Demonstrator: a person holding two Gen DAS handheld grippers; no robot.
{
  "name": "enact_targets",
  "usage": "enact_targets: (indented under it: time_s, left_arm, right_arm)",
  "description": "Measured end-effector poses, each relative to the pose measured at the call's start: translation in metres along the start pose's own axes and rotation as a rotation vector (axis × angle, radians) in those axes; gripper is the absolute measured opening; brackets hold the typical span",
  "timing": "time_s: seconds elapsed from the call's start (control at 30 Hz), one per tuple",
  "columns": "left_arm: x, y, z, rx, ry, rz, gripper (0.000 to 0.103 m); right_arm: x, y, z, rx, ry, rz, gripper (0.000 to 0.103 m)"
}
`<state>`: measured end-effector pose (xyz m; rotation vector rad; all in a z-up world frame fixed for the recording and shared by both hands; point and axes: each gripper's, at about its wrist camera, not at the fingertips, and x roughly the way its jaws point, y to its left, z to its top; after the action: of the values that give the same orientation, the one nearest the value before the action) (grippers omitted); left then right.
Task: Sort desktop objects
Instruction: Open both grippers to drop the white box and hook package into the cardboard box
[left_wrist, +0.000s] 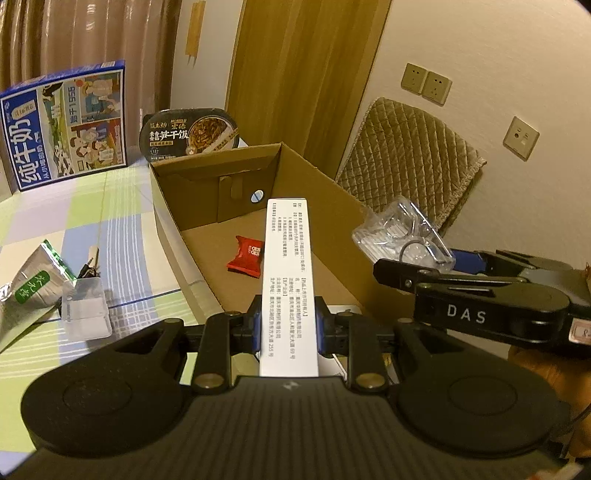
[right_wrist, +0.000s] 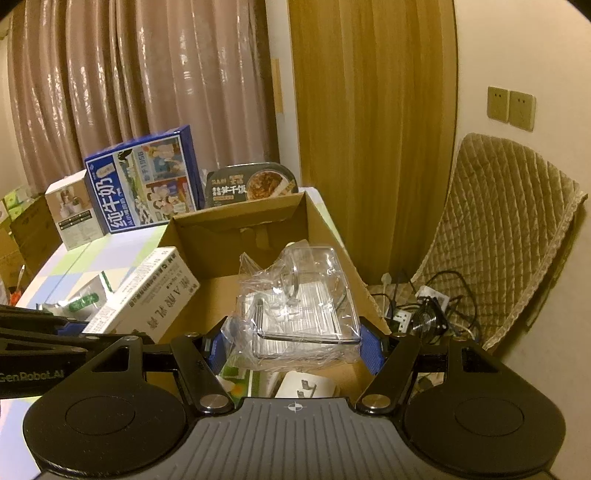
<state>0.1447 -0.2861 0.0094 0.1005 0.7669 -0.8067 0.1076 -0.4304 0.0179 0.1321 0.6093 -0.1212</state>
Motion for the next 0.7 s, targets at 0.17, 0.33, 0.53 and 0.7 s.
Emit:
enact_targets:
  time_s: [0.17,0.33,0.53,0.7]
  left_arm:
    - [0.012,0.0,0.002,-0.007,0.011,-0.013,0.022]
    - [0.013,0.005,0.005,-0.021,-0.013,0.002,0.042]
    - [-0.003,0.019,-0.004,-0.055,-0.033,0.039,0.042]
    - [-0.016,0.03,-0.015,-0.112,-0.048,0.05,0.042]
  right_arm:
    - [0.005,-0.002,0.0,0.001,0.008,-0.002,0.066]
    - [0.004,-0.003,0.0,0.006,0.007,0.001,0.066]
    - [0.004,-0.004,0.002,0.013,0.007,0.012,0.066]
    - [0.006,-0.001,0.005,0.019,0.002,0.034,0.066]
